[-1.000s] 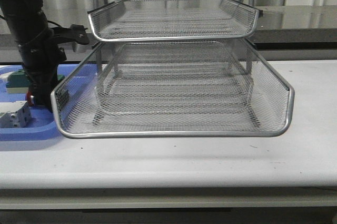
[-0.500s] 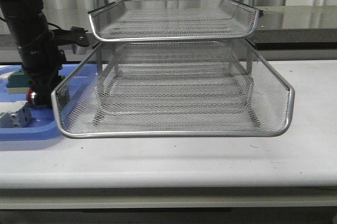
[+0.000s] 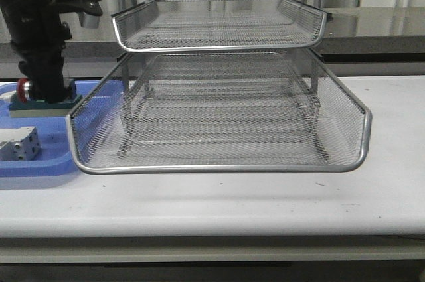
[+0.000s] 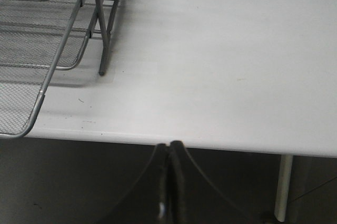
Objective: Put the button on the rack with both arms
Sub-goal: 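Lift the red push button up out of the blue tray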
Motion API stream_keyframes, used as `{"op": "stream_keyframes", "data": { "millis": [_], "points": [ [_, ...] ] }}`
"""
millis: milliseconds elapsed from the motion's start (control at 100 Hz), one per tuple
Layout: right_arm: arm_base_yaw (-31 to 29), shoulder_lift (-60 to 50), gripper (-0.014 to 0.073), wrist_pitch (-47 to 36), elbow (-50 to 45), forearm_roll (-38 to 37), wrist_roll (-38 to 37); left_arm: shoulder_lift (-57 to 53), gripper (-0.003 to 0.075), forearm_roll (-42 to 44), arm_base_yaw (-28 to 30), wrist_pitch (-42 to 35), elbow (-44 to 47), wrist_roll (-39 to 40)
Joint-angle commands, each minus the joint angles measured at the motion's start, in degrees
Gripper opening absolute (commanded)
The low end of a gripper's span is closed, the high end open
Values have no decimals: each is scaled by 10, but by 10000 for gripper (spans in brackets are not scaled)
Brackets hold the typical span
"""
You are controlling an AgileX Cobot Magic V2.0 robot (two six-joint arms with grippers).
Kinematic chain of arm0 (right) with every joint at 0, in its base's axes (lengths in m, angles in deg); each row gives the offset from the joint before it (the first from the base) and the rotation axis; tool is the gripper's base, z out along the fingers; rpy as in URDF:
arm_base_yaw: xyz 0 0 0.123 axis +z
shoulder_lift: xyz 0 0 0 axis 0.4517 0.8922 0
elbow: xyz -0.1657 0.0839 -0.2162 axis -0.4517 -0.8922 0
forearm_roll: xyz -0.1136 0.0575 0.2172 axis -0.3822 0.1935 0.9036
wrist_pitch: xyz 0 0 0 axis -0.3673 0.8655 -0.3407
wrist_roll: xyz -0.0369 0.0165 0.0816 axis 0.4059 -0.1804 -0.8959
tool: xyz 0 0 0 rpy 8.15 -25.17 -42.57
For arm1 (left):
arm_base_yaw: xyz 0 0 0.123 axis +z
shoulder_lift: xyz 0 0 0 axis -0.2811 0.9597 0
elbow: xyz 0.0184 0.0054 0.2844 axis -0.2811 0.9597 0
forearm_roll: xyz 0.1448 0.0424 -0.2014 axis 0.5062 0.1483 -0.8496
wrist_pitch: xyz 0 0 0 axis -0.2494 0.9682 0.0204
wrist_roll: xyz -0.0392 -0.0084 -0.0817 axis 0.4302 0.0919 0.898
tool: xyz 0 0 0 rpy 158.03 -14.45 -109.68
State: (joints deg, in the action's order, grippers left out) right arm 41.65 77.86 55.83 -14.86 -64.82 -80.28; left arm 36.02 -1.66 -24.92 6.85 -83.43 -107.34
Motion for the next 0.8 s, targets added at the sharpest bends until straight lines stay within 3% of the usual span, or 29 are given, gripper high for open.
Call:
{"op": "stream_keyframes", "data": {
  "millis": [0, 190, 500, 790],
  "points": [
    [-1, 2, -68, -38, 17, -13, -1, -60, 29, -6, 7, 20, -22, 1],
    [-1, 2, -68, -38, 17, -13, -1, -108, 29, -11, 12, 79, -22, 3],
    [-1, 2, -68, -38, 17, -13, -1, -200, 29, -62, 12, 78, -22, 37],
    [-1, 2, -68, -38, 17, -13, -1, -292, 29, -60, -47, 78, 40, 52]
  ]
}}
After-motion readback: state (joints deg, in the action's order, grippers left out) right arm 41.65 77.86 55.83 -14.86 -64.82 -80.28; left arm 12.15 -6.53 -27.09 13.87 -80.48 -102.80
